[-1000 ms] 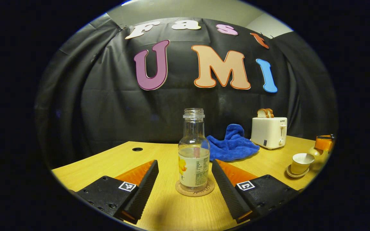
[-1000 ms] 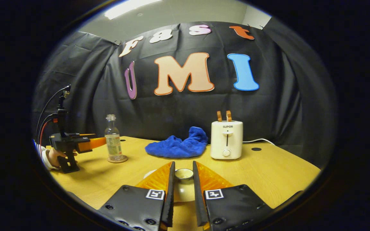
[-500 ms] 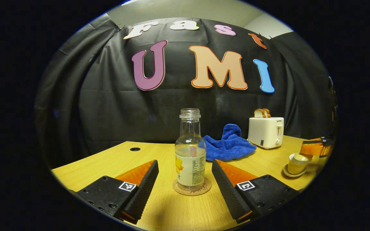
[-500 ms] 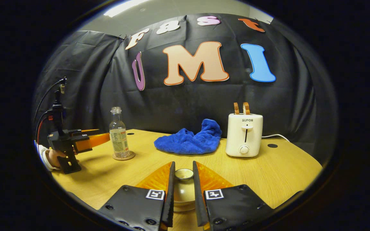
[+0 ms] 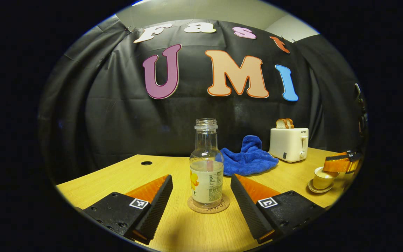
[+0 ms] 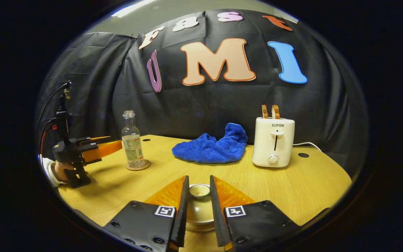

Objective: Open the teacup lid with one hand, grasp the water bottle and pour water into the teacup with the other hand; after pouring, place the water bottle on the coaster and then close the teacup lid.

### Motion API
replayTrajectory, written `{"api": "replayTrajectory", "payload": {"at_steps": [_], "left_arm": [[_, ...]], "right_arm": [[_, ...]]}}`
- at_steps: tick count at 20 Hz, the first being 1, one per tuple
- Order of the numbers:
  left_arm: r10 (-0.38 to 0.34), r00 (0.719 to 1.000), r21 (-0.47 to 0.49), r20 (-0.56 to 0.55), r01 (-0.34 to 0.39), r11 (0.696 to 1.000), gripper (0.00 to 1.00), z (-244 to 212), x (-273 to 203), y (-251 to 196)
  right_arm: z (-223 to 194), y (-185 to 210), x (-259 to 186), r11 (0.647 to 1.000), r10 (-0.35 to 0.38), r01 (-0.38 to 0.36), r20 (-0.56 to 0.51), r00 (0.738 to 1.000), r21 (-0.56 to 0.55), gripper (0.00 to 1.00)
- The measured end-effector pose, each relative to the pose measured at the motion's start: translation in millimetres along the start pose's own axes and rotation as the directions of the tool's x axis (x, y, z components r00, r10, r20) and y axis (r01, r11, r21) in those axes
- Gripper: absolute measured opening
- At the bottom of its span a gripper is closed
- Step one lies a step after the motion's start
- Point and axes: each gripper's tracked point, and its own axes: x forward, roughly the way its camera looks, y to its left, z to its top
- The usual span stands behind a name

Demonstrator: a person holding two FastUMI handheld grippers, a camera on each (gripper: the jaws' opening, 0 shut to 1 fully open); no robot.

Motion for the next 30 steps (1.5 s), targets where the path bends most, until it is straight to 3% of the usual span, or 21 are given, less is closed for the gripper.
{"api": "replayTrajectory", "payload": {"at_steps": [3,6,7,10,12,15,18,22,26,30], "left_arm": [[0.001,1.000,0.000,0.000,-0.001,1.000,1.00,0,-1,0],[0.001,1.000,0.000,0.000,-0.001,1.000,1.00,0,-1,0],[0.001,1.000,0.000,0.000,-0.001,1.000,0.97,0,-2,0],[0.007,1.000,0.000,0.001,-0.007,1.000,1.00,1,-2,3],[0.012,1.000,-0.002,-0.001,-0.012,1.000,0.97,1,-3,2],[0.026,1.000,-0.002,-0.002,-0.026,1.000,0.97,0,-7,4],[0.052,0.999,0.000,-0.001,-0.052,0.999,0.97,2,-14,7],[0.055,0.998,0.003,-0.009,-0.055,0.998,1.00,0,-18,6],[0.075,0.997,0.001,-0.007,-0.075,0.997,0.97,2,-20,11],[0.079,0.997,0.001,-0.006,-0.079,0.997,0.97,1,-25,10]], "right_arm": [[2,0,-3,1.000,0.004,-0.004,0.019,1.000,0.001,0.69],[9,-3,-9,1.000,-0.011,0.011,0.059,0.998,0.004,0.80],[12,-4,-11,1.000,-0.018,0.018,0.078,0.997,0.005,0.89],[22,-10,-20,0.999,-0.049,0.047,0.150,0.987,0.019,0.87],[22,-17,-22,0.997,-0.082,0.080,0.157,0.984,0.021,0.92],[21,-34,-29,0.984,-0.175,0.173,0.165,0.970,0.030,0.89],[21,-57,-42,0.952,-0.306,0.302,0.166,0.938,0.048,0.87],[19,-73,-63,0.920,-0.391,0.387,0.165,0.905,0.061,0.90],[18,-94,-83,0.864,-0.504,0.498,0.161,0.849,0.077,0.89],[16,-105,-96,0.820,-0.572,0.565,0.159,0.805,0.087,0.90]]}}
